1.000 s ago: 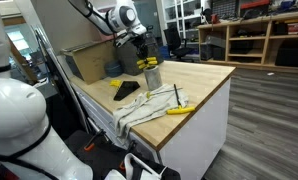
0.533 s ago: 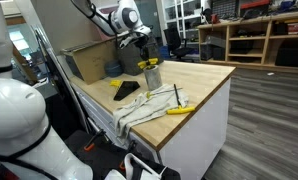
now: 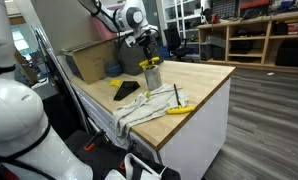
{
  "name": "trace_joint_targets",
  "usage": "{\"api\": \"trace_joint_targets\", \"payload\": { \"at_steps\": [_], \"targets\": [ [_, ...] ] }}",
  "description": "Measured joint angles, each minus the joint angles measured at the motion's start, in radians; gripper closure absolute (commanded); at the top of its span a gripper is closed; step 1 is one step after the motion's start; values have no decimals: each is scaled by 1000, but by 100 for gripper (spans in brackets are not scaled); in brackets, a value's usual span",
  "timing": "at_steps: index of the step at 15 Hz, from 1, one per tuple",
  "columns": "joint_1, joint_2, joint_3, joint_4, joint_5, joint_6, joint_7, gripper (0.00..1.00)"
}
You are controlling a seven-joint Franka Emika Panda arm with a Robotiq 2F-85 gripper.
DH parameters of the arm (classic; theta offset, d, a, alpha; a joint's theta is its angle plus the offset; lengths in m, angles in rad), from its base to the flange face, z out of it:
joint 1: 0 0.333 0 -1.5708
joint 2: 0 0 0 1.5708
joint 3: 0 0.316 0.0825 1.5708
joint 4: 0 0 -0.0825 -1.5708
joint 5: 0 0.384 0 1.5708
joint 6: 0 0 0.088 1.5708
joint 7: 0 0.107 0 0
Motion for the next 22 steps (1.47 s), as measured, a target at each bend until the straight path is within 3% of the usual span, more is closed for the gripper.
{"api": "trace_joint_targets", "payload": {
  "at_steps": [4, 11, 18, 22],
  "targets": [
    [-13, 20, 2, 42, 57, -53, -184, 94],
    [-8, 21, 4, 119, 54, -193, -330, 94],
    [-7, 21, -10, 157, 44, -282, -321, 94],
    [-6, 22, -35, 135, 43, -299, -238, 94]
  ]
}}
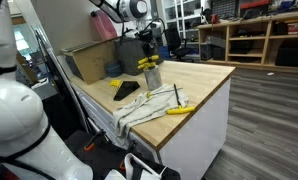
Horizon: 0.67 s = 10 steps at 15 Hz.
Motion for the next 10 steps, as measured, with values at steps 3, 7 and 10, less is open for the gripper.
{"api": "trace_joint_targets", "payload": {
  "at_steps": [3, 7, 10],
  "targets": [
    [7, 0, -6, -8, 0, 8, 107, 94],
    [19, 0, -10, -22, -4, 27, 225, 94],
    [29, 0, -10, -30, -15, 39, 263, 94]
  ]
}}
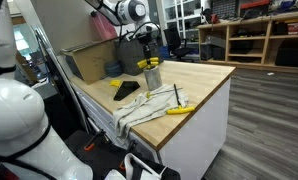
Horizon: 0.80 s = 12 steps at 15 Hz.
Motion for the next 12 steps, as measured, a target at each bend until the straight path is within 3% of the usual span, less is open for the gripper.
{"api": "trace_joint_targets", "payload": {
  "at_steps": [11, 12],
  "targets": [
    [21, 20, 6, 2, -50, 20, -1, 94],
    [23, 21, 6, 3, -56, 21, -1, 51]
  ]
}}
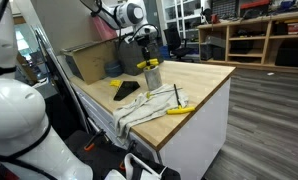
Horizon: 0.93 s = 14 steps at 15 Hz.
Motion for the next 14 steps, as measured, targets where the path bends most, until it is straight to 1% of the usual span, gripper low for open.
{"api": "trace_joint_targets", "payload": {
  "at_steps": [1, 4, 7, 8, 9, 14],
  "targets": [
    [3, 0, 0, 0, -6, 0, 0, 50],
    [16, 2, 0, -1, -26, 4, 2, 30],
    [31, 4, 0, -7, -61, 14, 5, 6],
    [34, 4, 0, -10, -69, 17, 5, 1],
    [39, 3, 0, -13, -76, 23, 5, 0],
    [49, -20, 0, -31, -89, 45, 5, 0]
  ]
}}
